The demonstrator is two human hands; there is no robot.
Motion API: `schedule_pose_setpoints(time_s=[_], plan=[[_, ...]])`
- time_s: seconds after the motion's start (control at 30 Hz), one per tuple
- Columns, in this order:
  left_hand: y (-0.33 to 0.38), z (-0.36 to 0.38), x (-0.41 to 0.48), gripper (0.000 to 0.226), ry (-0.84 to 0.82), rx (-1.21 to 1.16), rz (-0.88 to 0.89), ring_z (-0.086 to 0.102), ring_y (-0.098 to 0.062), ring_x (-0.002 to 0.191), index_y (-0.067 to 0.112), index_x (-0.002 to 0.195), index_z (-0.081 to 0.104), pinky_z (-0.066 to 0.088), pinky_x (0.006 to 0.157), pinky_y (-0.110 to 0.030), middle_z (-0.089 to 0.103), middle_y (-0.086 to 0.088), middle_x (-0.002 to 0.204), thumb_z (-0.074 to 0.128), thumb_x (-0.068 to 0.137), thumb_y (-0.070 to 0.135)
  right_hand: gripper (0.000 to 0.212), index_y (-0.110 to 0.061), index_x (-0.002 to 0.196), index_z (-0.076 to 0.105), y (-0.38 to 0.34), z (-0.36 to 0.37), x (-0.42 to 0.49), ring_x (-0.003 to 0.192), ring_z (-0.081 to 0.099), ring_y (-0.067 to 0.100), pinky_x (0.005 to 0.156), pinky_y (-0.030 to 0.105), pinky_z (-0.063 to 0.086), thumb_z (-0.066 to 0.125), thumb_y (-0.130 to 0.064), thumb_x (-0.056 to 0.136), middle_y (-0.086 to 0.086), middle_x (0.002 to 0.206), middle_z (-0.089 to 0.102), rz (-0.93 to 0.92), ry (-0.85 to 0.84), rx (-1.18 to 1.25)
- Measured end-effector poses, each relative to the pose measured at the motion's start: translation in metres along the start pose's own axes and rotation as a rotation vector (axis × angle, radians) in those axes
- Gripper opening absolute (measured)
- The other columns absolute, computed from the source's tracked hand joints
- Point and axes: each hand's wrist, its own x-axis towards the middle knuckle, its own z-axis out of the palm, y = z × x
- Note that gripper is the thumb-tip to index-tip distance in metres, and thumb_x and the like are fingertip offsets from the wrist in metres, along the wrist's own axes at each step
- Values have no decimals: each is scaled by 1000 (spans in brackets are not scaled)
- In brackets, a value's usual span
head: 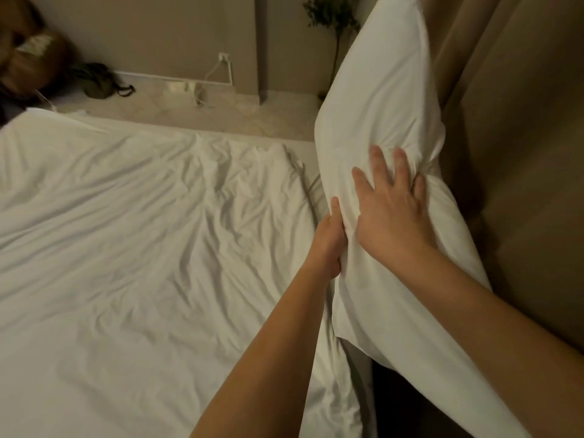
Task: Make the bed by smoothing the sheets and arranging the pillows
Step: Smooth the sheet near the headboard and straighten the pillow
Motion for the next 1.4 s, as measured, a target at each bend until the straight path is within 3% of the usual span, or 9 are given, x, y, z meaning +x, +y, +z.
schedule_pose_setpoints(time_s=[0.07,0.2,0.4,0.53,0.67,1.0,1.17,1.27,1.4], plan=[[19,-11,-12,73,21,1,20,70,-17,118,26,142,61,51,109,-44,74,0,125,32,97,76,69,-27,158,28,-12,-27,4,154,1,39,121,59,18,31,-34,89,10,169,4,-30,35,28],[52,-48,-37,75,98,5,73,70,-15,117,27,143,59,51,108,-42,75,2,124,29,97,77,70,-25,158,30,-47,-63,9,154,1,39,122,59,17,51,-31,91,8,170,4,-97,101,48],[87,-142,-74,68,182,30,126,71,-14,115,23,144,57,53,107,-40,73,1,127,28,103,69,78,-27,157,29,-136,-82,19,155,-1,38,121,59,17,66,-30,88,8,170,1,-141,111,138],[92,-234,-95,72,260,72,121,68,-13,119,23,149,53,54,105,-37,69,2,135,29,101,72,76,-25,155,33,-218,-75,25,154,1,37,119,59,20,66,-28,87,8,169,4,-178,75,243],[90,-335,-108,66,319,73,77,69,-14,116,24,139,59,55,103,-36,71,3,130,31,102,71,76,-24,156,32,-306,-58,34,154,0,34,120,58,17,66,-32,88,7,169,4,-222,-1,343],[83,-558,-136,78,533,134,5,66,-20,120,28,143,59,54,105,-49,70,9,129,39,90,83,89,-25,161,24,-500,22,48,155,3,28,126,44,14,68,-48,87,4,170,8,-215,-287,784],[80,-619,-132,71,632,308,61,62,-17,125,20,143,60,49,111,-42,66,3,136,34,101,70,90,-24,160,30,-563,56,58,154,11,29,126,39,14,75,-47,85,7,169,14,-177,-344,918],[66,-651,-125,73,682,462,25,60,-24,127,16,144,59,47,112,-44,64,-5,139,29,103,69,88,-24,159,33,-591,84,60,153,15,28,125,36,14,75,-47,85,9,168,17,-168,-383,941],[25,-688,-115,60,562,788,-152,46,-35,141,22,156,44,37,113,-41,49,-10,155,25,110,54,90,-29,162,20,-612,132,44,155,10,32,125,43,18,63,-60,89,6,170,8,-136,-617,814]])
